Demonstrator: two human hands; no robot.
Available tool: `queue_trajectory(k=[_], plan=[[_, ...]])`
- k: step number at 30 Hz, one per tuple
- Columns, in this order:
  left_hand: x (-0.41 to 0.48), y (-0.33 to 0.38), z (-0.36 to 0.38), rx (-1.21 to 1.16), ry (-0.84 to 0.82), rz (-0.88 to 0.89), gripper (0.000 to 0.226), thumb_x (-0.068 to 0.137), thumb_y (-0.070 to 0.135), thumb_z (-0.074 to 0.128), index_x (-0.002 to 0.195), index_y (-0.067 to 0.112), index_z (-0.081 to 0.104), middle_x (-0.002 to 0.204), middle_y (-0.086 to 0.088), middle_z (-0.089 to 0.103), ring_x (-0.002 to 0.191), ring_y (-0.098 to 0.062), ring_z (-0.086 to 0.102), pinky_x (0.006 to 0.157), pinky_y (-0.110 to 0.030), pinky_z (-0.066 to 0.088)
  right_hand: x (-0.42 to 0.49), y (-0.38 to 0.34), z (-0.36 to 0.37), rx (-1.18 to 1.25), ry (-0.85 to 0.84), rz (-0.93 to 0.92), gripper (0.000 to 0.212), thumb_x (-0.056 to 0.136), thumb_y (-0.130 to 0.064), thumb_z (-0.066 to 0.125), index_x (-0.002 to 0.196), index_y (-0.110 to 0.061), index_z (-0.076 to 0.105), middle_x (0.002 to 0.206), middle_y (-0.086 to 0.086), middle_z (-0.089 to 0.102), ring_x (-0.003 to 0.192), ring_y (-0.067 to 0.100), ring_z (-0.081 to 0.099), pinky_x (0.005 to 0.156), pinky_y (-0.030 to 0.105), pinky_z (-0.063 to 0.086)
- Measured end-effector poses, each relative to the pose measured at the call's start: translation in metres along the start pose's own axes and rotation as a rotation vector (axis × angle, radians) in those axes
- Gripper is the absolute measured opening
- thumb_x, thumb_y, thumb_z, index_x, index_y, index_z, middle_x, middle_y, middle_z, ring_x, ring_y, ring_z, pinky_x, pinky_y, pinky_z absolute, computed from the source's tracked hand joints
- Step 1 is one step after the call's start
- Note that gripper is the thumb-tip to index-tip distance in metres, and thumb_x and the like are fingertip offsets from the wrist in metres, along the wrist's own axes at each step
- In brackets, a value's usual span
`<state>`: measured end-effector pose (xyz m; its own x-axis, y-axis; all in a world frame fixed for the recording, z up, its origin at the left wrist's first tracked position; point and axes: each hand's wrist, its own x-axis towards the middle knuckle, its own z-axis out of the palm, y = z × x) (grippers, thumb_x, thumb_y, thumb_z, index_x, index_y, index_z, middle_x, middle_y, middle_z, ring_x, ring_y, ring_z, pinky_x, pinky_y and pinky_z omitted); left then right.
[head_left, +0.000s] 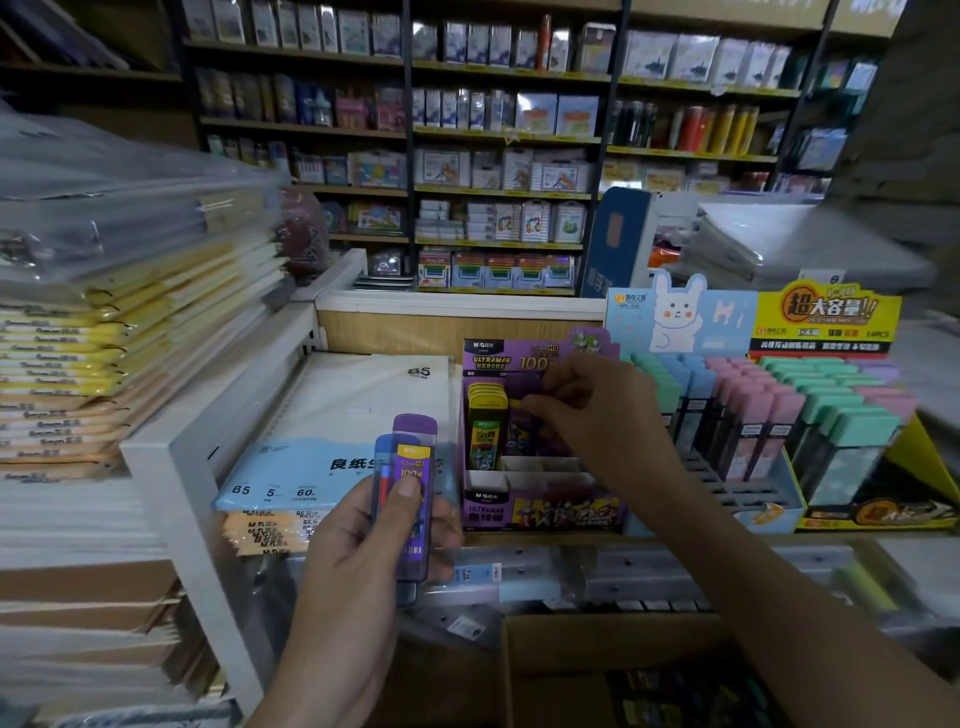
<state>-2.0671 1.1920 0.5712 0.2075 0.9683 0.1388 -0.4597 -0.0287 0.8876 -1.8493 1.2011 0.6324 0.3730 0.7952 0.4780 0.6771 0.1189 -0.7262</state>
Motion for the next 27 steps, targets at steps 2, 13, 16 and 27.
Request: queue_trajectory(k=[2, 13, 16, 27], plan=[[-0.001, 0.001, 0.001, -0.002, -0.003, -0.005, 0.023, 0.084, 0.035, 0.065, 0.09, 0.018, 0.079, 0.081, -0.017, 0.074, 0.061, -0.018, 0.069, 0.045, -0.024, 0.052, -0.001, 0.004, 0.003, -0.155, 0.014, -0.023, 0.021, 0.079, -0.025, 0.084, 0.077, -0.023, 0.064, 0.065, -0.009, 0.065, 0.057, 0.004, 0.063, 0.052, 0.019, 0.052], [-0.005, -0.002, 0.007, 0.022, -0.045, -0.023, 0.034, 0.081, 0.044, 0.07, 0.099, 0.017, 0.078, 0.089, -0.018, 0.074, 0.067, -0.021, 0.069, 0.049, -0.024, 0.05, -0.01, 0.001, -0.001, -0.178, 0.045, -0.061, 0.021, 0.079, -0.023, 0.084, 0.073, -0.025, 0.063, 0.062, -0.011, 0.062, 0.058, 0.002, 0.06, 0.05, 0.012, 0.046], [-0.005, -0.004, 0.012, 0.025, -0.055, -0.026, 0.033, 0.078, 0.046, 0.071, 0.095, 0.019, 0.079, 0.087, -0.018, 0.075, 0.066, -0.02, 0.07, 0.049, -0.024, 0.05, -0.021, -0.008, -0.01, 0.017, 0.024, -0.054, 0.016, 0.087, -0.021, 0.077, 0.075, -0.025, 0.067, 0.061, -0.005, 0.066, 0.056, 0.004, 0.064, 0.05, 0.017, 0.052], [-0.011, -0.007, 0.031, -0.008, -0.126, -0.085, 0.029, 0.07, 0.039, 0.076, 0.091, 0.018, 0.08, 0.086, -0.016, 0.077, 0.068, -0.024, 0.076, 0.051, -0.025, 0.056, -0.055, -0.024, -0.018, 0.434, -0.408, 0.117, 0.016, 0.091, -0.032, 0.07, 0.084, -0.019, 0.077, 0.068, 0.007, 0.071, 0.057, 0.015, 0.06, 0.055, 0.03, 0.048]])
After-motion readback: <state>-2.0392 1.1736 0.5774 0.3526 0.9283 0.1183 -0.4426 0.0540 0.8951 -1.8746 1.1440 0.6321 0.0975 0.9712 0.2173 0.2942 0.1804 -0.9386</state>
